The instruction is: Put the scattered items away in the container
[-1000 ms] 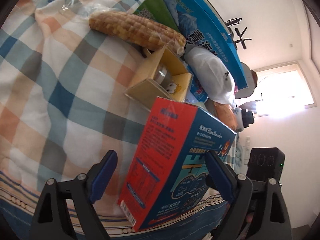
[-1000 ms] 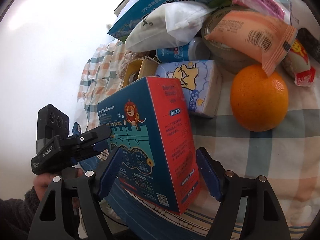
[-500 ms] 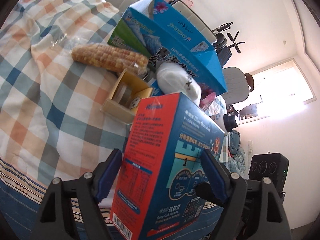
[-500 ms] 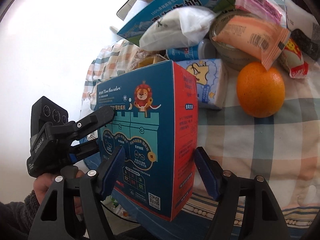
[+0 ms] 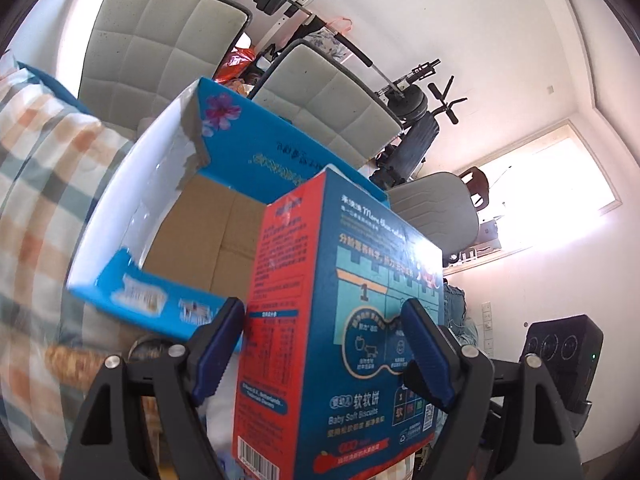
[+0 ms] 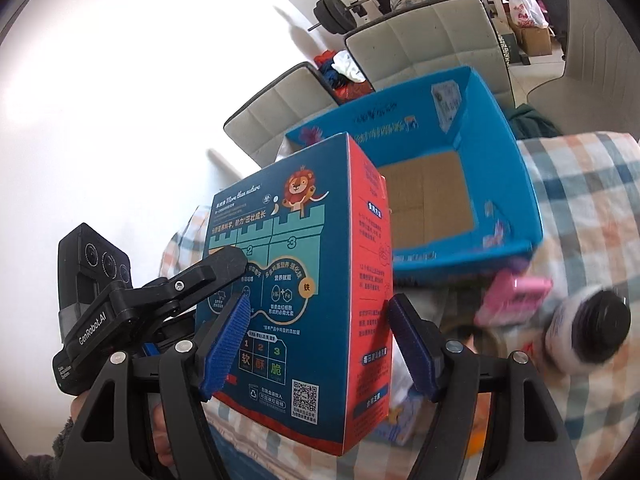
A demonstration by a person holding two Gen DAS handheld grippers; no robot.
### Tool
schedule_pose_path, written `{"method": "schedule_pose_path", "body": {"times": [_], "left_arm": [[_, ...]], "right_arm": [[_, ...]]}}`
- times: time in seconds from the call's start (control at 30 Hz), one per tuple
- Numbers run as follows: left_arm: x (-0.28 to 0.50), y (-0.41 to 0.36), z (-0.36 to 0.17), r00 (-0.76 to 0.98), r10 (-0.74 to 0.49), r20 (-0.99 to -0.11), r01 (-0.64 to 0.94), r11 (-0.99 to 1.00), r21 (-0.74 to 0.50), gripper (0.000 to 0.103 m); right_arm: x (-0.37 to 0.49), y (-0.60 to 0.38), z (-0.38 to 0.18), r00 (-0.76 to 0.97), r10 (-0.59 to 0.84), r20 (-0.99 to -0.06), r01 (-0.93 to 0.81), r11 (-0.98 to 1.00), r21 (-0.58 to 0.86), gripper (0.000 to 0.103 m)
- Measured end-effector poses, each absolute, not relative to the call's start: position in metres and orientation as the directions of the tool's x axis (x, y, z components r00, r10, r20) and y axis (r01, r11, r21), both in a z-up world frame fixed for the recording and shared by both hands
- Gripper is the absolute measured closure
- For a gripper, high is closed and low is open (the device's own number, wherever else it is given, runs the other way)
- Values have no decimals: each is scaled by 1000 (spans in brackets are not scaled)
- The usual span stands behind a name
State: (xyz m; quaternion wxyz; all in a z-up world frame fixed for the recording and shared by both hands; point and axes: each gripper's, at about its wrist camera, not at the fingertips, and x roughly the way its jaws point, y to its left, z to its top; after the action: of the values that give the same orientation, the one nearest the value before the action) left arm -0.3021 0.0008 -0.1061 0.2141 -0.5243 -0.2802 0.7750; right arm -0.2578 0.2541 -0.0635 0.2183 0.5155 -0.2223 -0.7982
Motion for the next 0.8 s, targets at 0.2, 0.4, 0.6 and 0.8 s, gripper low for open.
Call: {"method": "schedule_pose_path", "body": {"times": [0.2,0.4,0.6,0.8], "left_arm": [[-389,9,-168,-278,591,-758,41,-781,-624,21],[-422,20,-229,-180,535,-825,85,-827,-555,22],[-422,20,-245,-143,533,-834,105,-830,-548,22],[-403,-11,-205,-205,559,-804,121,-800,-587,14]], "right_arm": [[-354,240,-103,-338,-545,-767,53,-825,563,29],[-401,229,-164,-248,-492,-834,-3,-861,509,29],[-417,219,-190,-189,-413,-891,-6,-907,422,29],[-406,232,-162,-240,-398,-885,-9,-911,412,28]]}}
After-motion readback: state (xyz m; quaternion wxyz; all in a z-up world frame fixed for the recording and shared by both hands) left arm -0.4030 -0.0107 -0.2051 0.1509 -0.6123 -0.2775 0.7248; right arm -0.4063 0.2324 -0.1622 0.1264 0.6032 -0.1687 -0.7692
